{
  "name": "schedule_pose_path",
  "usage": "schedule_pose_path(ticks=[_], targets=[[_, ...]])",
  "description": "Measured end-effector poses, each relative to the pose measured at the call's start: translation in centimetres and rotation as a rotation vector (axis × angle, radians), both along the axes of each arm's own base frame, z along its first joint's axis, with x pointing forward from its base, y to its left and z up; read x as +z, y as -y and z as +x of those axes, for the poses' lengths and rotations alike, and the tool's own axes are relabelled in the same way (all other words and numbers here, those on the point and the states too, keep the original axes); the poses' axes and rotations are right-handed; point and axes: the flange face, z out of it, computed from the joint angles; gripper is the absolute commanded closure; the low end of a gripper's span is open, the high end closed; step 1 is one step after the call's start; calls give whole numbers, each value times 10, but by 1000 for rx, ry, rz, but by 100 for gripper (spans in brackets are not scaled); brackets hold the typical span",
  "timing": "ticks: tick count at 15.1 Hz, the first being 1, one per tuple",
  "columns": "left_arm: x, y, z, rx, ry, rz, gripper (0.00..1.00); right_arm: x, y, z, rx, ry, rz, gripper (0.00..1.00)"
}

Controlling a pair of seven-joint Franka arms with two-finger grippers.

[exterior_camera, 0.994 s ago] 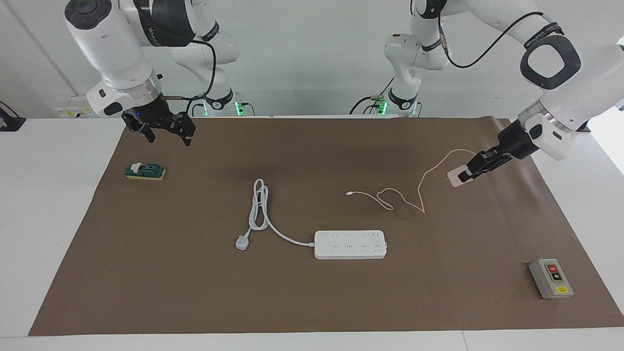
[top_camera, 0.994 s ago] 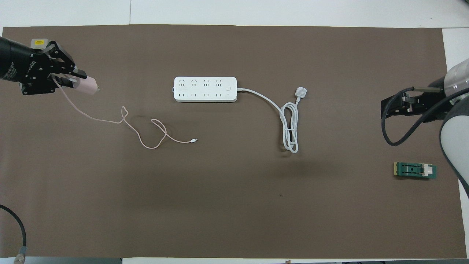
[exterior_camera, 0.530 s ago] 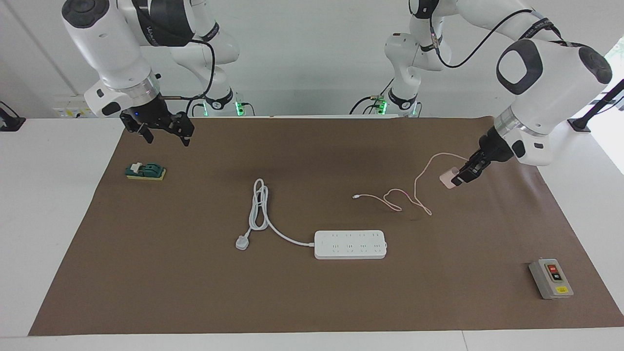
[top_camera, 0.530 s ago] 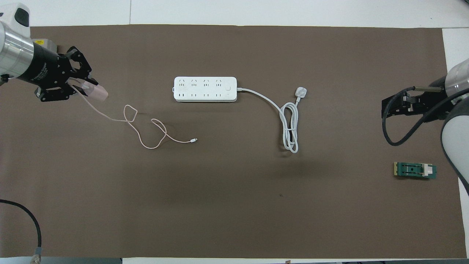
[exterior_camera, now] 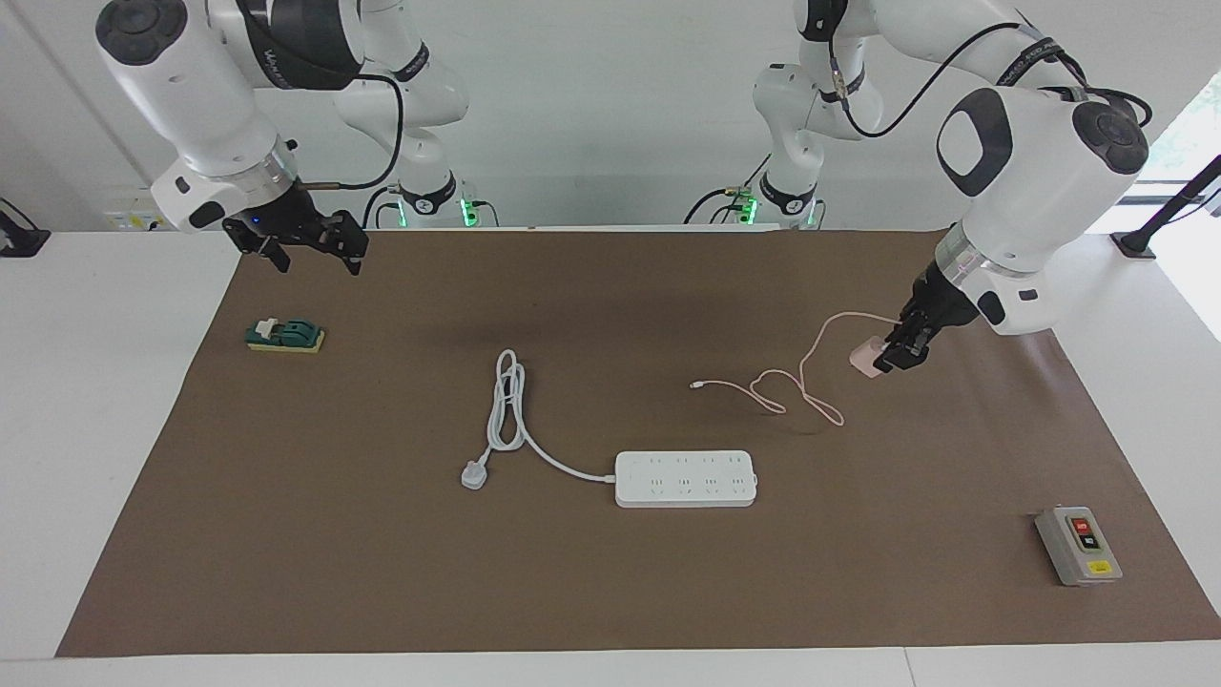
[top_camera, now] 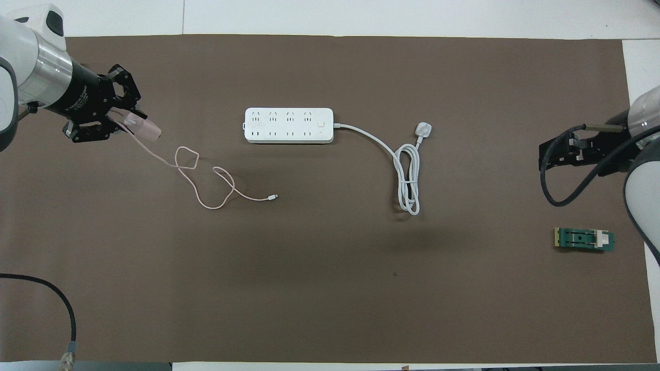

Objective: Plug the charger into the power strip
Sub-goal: 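Move the charger with the left gripper to the power strip's end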

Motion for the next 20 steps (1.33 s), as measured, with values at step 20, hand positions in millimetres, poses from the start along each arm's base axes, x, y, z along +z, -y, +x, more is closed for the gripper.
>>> schedule_pose_path(ticks=[20], targets=[[-112, 208, -7, 581, 9, 283, 100, 11, 11, 1, 21, 19, 7, 0]])
